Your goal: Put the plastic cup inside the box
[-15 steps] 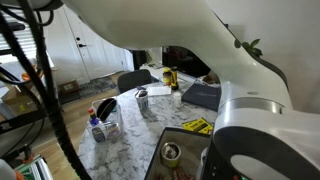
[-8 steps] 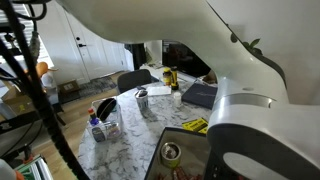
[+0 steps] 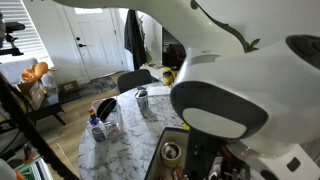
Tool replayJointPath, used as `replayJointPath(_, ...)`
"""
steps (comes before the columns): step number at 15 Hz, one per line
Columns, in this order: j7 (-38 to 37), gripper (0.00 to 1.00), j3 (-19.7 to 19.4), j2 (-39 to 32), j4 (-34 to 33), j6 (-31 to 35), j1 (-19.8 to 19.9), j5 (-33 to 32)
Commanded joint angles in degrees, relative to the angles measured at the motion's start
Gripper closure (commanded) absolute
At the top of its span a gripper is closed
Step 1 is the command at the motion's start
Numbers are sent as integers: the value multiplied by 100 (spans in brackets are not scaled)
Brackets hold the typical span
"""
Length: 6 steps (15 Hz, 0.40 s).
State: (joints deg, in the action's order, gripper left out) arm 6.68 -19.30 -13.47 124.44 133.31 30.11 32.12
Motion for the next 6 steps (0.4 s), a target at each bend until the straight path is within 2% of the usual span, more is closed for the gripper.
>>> replayJointPath(1,795,0,-122,1449,1423,784,-198,-323)
replayJointPath(3,1152,0,-158,2108,1991,1160,-289,-531)
replayJointPath(5,1667,0,-221,2444,2201,1397,-396,-444)
replayJointPath(6,1229,0,-292,1887,1717,1148,-447,-445)
